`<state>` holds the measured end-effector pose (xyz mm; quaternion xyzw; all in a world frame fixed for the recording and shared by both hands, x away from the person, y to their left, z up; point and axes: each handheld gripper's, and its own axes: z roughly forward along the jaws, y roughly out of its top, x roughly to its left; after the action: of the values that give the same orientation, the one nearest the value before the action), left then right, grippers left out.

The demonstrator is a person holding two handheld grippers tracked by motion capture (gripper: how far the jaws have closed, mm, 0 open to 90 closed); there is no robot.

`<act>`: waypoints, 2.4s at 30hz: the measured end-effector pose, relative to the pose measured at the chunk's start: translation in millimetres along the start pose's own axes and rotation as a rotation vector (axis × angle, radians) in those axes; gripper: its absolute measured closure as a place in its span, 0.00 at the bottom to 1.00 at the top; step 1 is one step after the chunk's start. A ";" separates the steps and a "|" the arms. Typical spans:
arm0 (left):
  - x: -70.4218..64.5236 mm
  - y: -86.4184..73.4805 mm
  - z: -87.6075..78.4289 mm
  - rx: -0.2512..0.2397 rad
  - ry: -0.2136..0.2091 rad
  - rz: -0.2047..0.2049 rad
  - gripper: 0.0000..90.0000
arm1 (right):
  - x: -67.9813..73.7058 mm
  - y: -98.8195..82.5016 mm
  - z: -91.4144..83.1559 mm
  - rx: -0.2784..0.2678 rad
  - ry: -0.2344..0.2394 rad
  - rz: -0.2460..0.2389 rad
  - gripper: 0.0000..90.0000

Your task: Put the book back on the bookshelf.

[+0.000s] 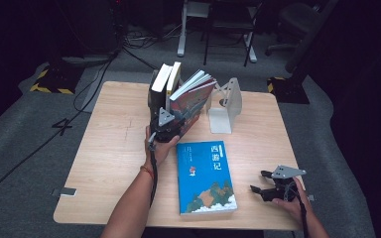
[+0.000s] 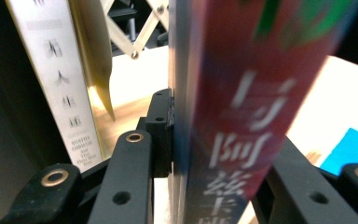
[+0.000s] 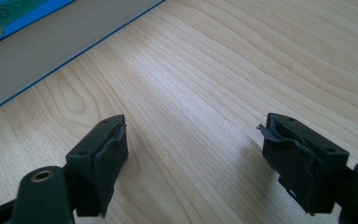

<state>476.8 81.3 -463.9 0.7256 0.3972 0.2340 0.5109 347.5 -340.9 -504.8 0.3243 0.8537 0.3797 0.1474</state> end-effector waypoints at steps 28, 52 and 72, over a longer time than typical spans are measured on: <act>-9.7 27.0 61.7 0.028 0.226 -0.037 0.82 | -0.6 0.4 0.4 0.000 0.006 -0.003 0.25; -9.4 17.2 48.0 -0.004 0.278 -0.131 0.79 | -0.6 0.6 0.7 -0.001 0.006 -0.004 0.25; -7.4 17.5 41.9 0.029 0.273 -0.057 0.73 | -0.7 0.6 0.8 -0.001 0.006 -0.005 0.25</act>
<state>509.7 49.1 -462.5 0.6828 0.4868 0.3099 0.4480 348.7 -340.7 -504.9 0.3211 0.8547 0.3808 0.1461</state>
